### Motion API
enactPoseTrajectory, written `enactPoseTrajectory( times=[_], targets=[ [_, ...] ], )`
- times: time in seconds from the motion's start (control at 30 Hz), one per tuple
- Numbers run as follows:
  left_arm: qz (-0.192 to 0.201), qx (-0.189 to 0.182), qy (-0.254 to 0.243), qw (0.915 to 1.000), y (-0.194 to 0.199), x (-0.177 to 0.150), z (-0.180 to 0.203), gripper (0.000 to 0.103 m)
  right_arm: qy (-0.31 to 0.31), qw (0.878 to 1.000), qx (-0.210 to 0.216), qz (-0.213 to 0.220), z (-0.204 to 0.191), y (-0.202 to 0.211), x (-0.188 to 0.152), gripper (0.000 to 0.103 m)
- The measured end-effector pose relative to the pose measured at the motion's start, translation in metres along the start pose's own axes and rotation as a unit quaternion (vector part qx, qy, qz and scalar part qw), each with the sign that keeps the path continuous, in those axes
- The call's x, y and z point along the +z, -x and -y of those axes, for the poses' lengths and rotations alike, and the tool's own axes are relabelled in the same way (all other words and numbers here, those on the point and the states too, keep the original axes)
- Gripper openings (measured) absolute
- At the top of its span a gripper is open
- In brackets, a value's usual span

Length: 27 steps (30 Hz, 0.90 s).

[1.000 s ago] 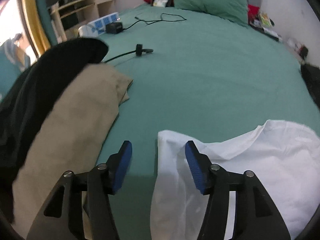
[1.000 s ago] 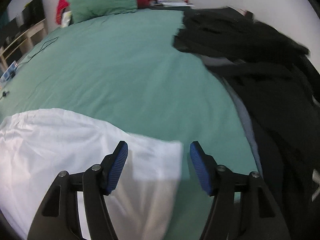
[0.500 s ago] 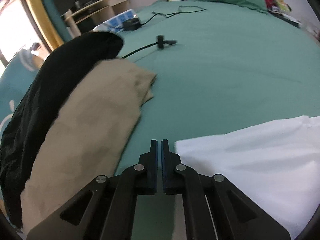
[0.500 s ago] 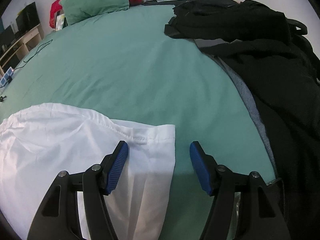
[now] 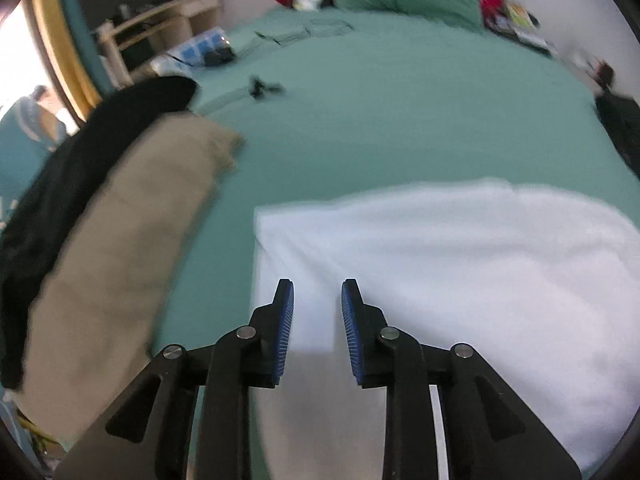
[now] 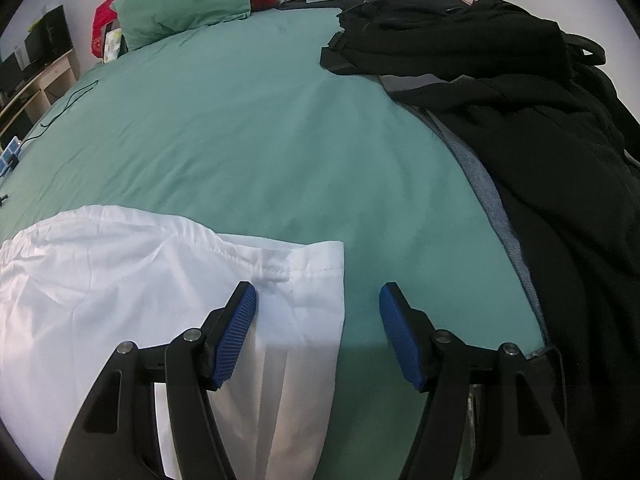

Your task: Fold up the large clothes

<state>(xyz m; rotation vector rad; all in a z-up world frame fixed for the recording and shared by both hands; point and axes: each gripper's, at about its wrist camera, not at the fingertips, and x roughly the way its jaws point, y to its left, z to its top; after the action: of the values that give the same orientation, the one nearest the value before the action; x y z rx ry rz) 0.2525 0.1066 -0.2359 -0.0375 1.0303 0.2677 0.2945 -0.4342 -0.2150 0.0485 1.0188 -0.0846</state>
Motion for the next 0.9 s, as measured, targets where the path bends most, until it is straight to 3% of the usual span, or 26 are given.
enactPoseTrajectory(
  times=[0.07,0.1,0.23,0.37,0.5,0.63,0.73,0.9],
  targets=[
    [-0.016,0.001,0.000,0.9999,-0.007,-0.013,0.002,0.027,0.002,1.000,-0.001,-0.002,0.001,0.002,-0.001,0.064],
    [-0.002,0.005,0.000,1.0000,-0.004,-0.018,0.003,0.027,0.003,1.000,-0.002,-0.003,0.003,0.003,-0.001,0.064],
    [-0.009,0.030,-0.008,0.9995,0.000,-0.027,0.001,0.027,0.017,1.000,-0.009,-0.013,0.005,0.005,-0.006,0.066],
    [-0.019,0.044,0.004,0.9989,0.002,-0.031,-0.009,0.033,0.028,0.999,-0.030,-0.016,0.007,0.013,-0.012,0.067],
    [-0.032,0.015,0.040,0.9986,0.012,-0.037,-0.021,0.033,0.014,1.000,-0.022,-0.003,0.009,0.039,-0.026,0.067],
    [-0.023,-0.011,0.048,0.9985,0.028,-0.054,-0.019,0.033,0.000,0.999,0.042,0.008,0.001,0.073,-0.064,0.067],
    [-0.026,-0.025,0.060,0.9975,0.036,-0.069,-0.019,0.033,0.002,0.999,0.054,-0.003,-0.008,0.085,-0.091,0.067],
    [-0.023,-0.023,0.056,0.9979,0.044,-0.088,-0.022,0.038,0.038,0.999,0.007,-0.020,-0.020,0.087,-0.122,0.067]
  ],
)
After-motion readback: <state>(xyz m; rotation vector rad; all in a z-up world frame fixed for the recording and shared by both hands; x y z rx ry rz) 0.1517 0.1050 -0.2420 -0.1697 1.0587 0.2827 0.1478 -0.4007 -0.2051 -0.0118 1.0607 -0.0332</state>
